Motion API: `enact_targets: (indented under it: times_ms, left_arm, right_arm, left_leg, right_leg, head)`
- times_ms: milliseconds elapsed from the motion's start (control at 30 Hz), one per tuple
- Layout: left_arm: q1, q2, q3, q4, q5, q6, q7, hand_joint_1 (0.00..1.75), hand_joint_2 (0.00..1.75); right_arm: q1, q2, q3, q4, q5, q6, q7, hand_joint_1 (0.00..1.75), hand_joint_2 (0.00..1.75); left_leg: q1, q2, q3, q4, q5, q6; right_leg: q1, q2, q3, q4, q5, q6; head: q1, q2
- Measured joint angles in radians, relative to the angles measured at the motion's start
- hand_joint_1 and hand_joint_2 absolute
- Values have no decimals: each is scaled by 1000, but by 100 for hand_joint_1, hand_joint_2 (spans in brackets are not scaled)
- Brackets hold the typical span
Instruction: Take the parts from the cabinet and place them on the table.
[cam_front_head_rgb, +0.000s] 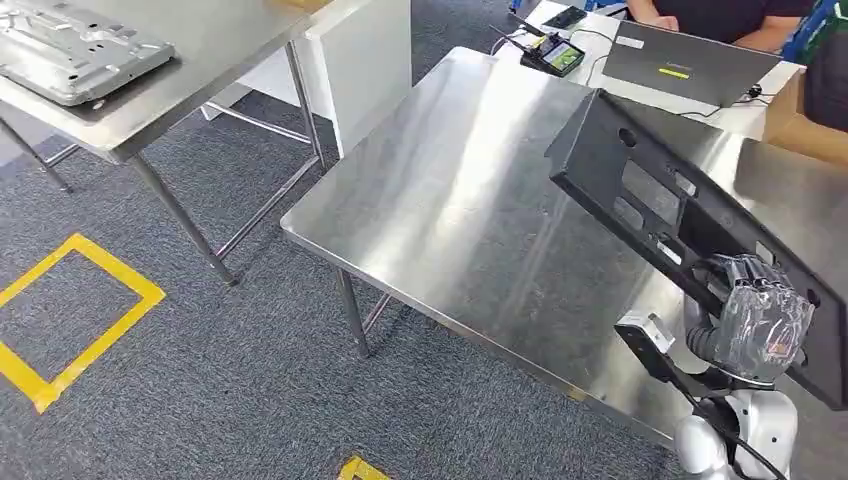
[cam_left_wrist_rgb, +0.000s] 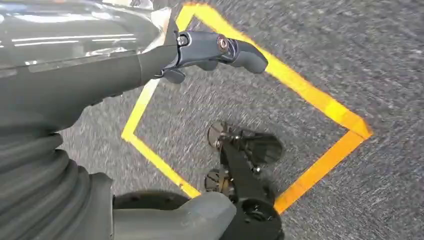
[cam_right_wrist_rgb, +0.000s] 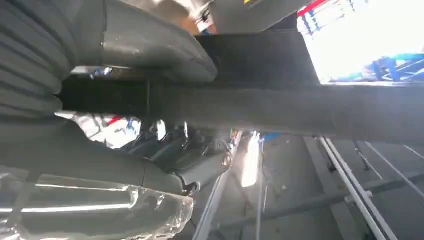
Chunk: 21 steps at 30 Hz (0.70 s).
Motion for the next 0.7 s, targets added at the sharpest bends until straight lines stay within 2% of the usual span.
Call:
enact_targets:
  times_ms: [33, 67, 100, 133, 167, 200, 233, 267, 300, 333, 367, 400, 433, 467, 500, 533, 567, 600, 633, 667, 700]
  left_arm:
    - [1, 0, 0, 0, 0, 0, 0, 0, 175]
    - [2, 0, 0, 0, 0, 1, 1, 0, 175]
    - [2, 0, 0, 0, 0, 1, 1, 0, 175]
    - [2, 0, 0, 0, 0, 1, 2, 0, 175]
    - [2, 0, 0, 0, 0, 1, 2, 0, 175]
    - [2, -1, 0, 0, 0, 1, 3, 0, 175]
    - [2, -3, 0, 0, 0, 1, 3, 0, 175]
    - [2, -2, 0, 0, 0, 1, 3, 0, 175]
    - [1, -3, 0, 0, 0, 1, 2, 0, 175]
    - [1, -3, 0, 0, 0, 1, 3, 0, 175]
    - [0, -3, 0, 0, 0, 2, 3, 0, 175]
    - [0, -3, 0, 0, 0, 2, 3, 0, 175]
    - [-1, -2, 0, 0, -2, 3, 4, 0, 175]
    - [-1, -3, 0, 0, -2, 3, 4, 0, 175]
    - [0, -4, 0, 0, -2, 4, 5, 0, 175]
    - [2, -4, 0, 0, -5, 5, 5, 0, 175]
    - [3, -4, 2, 1, -6, 6, 6, 0, 175]
    - [4, -4, 3, 1, -7, 9, 8, 0, 175]
    - [4, -4, 5, 1, -8, 10, 10, 0, 175]
    - [4, -4, 6, 1, -9, 10, 10, 0, 175]
    - [4, -4, 7, 1, -10, 10, 10, 0, 175]
  right_arm:
    - [0, 0, 0, 0, 0, 0, 0, 175, 175]
    - [1, 0, 0, 1, 0, 0, 0, 175, 175]
    - [3, 0, 0, 3, 0, 0, 0, 175, 175]
    - [6, 0, 0, 5, 0, 0, 0, 175, 175]
    - [8, 0, 0, 7, 0, 0, 0, 175, 175]
    - [8, 0, 0, 7, 0, 0, 0, 175, 175]
    - [7, 0, 0, 7, 0, 0, 0, 175, 175]
    - [6, 0, 0, 7, 0, 0, 0, 175, 175]
    - [2, -1, 0, 7, 0, 0, -1, 175, 175]
    - [4, 2, 1, 7, 0, 0, -1, 175, 175]
    - [5, 0, -2, 7, -3, 0, -1, 175, 175]
    - [7, -1, -4, 7, -5, 0, -1, 175, 175]
    - [8, -1, -5, 7, -5, 0, -2, 175, 175]
    - [8, -2, -6, 7, -7, 0, -2, 175, 175]
    - [8, -1, -6, 7, -8, 0, -2, 175, 175]
    - [8, -1, -6, 7, -8, 0, -2, 175, 175]
    - [9, 0, -5, 7, -8, 0, -3, 175, 175]
    - [11, -1, -5, 7, -8, 0, -3, 175, 175]
    - [14, -1, -6, 7, -8, 0, -3, 175, 175]
    - [15, -1, -8, 7, -8, 0, -3, 175, 175]
    - [16, -1, -8, 7, -5, 0, -3, 175, 175]
  left_leg:
    - [-4, 15, 0, 0, -1, 1]
    - [-6, 29, -1, 0, -2, 3]
    - [-7, 42, -2, 1, -2, 4]
    - [-8, 55, -2, 1, -3, 4]
    - [-8, 68, -2, 2, -3, 4]
    - [-8, 81, -1, 3, -5, 2]
    - [-8, 91, 0, 5, -7, -1]
    - [-15, 100, -1, 13, -12, -8]
    - [-20, 110, -6, 25, -21, -15]
    - [-20, 118, -4, 24, -21, -15]
    - [-18, 132, -2, 24, -21, -16]
    - [-17, 142, -1, 25, -22, -19]
    - [-11, 128, -5, 32, -30, -29]
    - [-6, 75, -11, 56, -53, -39]
    - [-1, 42, -32, 109, -90, -46]
    - [4, 26, -62, 182, -130, -51]
    - [9, 19, -102, 266, -166, -55]
    - [12, 18, -123, 312, -176, -58]
    - [15, 17, -124, 313, -163, -58]
    - [18, 14, -107, 278, -133, -57]
    - [21, 9, -71, 207, -90, -56]
  right_leg:
    - [-1, -8, -37, 77, -35, -7]
    - [-1, -10, -72, 151, -63, -9]
    - [-1, -11, -92, 196, -72, -4]
    - [-1, -12, -88, 194, -64, 3]
    - [-1, -16, -61, 145, -42, 14]
    - [-1, -29, -12, 59, -9, 25]
    - [-2, -56, 39, -30, 18, 33]
    - [1, -113, 75, -92, 24, 29]
    - [9, -104, 77, -98, 33, 17]
    - [7, -87, 74, -97, 36, 10]
    - [11, -76, 73, -97, 36, 9]
    - [10, -65, 72, -98, 39, 3]
    - [-5, -52, 75, -102, 45, -5]
    - [-5, -43, 73, -102, 45, -6]
    - [-5, -35, 73, -101, 49, -14]
    - [-5, -24, 72, -101, 50, -17]
    - [-3, -9, 70, -101, 51, -17]
    - [-3, 3, 70, -101, 51, -17]
    - [-3, 15, 70, -101, 51, -17]
    - [-4, 29, 71, -101, 51, -16]
    - [-5, 42, 73, -101, 52, -15]
  head:
    - [1, 0]
    - [-1, 0]
    - [1, 0]
    - [0, 0]
    - [0, 0]
    - [1, 0]
    - [0, 0]
    - [3, 0]
    - [0, 0]
    - [-7, 0]
    - [-5, 0]
    - [-7, 0]
    - [-5, 0]
    - [-8, 0]
    - [-10, 0]
    - [-11, 0]
    - [-11, 0]
    - [-10, 0]
    - [-11, 0]
    - [-11, 0]
    - [-10, 0]
